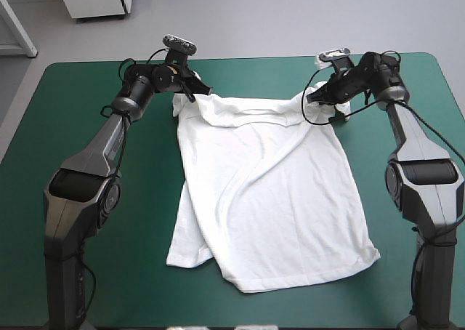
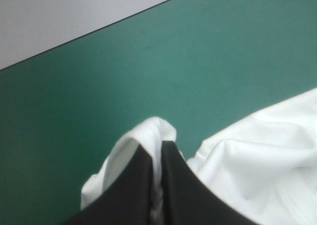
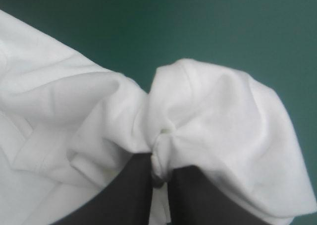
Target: Fold the cloth
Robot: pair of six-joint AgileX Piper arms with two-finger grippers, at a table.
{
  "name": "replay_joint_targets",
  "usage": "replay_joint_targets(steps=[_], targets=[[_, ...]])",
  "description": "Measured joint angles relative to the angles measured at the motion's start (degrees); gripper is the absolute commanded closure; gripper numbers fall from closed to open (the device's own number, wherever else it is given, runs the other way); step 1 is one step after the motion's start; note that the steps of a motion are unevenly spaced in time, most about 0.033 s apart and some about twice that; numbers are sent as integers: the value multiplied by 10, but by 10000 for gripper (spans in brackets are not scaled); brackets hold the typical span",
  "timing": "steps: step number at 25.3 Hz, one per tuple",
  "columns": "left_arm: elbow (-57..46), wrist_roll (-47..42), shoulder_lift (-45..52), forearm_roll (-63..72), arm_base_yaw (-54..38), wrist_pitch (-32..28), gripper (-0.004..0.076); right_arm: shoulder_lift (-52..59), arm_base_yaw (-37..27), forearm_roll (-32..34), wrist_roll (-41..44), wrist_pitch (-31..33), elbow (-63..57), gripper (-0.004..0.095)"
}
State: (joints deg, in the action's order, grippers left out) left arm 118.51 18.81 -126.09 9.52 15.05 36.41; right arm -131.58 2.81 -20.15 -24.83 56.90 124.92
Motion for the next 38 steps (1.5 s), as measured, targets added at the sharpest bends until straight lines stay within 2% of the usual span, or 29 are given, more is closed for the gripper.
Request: replay_joint_targets(steps=[1, 2, 3, 5, 10, 13, 16, 20, 24, 30, 38], targets=[[0, 2, 0, 6, 0, 4, 617, 0, -5, -10, -2, 3, 0, 505], [0, 3, 1, 9, 0, 15, 563, 0, -17, -25, -5, 14, 0, 463], [0, 4, 2, 10, 0, 23, 466, 0, -23, -32, -5, 22, 0, 408], [0, 6, 9, 10, -1, 58, 328, 0, -39, -56, -10, 49, 0, 403], [-21, -1, 108, 10, -26, 149, 318, 68, -72, -107, -20, 102, -13, 403], [-85, -5, 191, 9, -35, 185, 319, 138, -85, -113, -21, 113, -65, 403], [-229, -6, 329, 10, -34, 217, 319, 259, -87, -76, -22, 111, -191, 434], [-338, -8, 436, 8, -32, 227, 319, 372, -78, -23, -19, 92, -313, 443], [-441, -9, 526, 8, -10, 231, 319, 485, -39, 53, -5, 71, -431, 443], [-560, -22, 549, 6, 57, 264, 319, 598, 16, 127, 47, 58, -590, 443], [-650, -27, 539, 6, 110, 247, 319, 664, 29, 144, 64, 50, -694, 443]])
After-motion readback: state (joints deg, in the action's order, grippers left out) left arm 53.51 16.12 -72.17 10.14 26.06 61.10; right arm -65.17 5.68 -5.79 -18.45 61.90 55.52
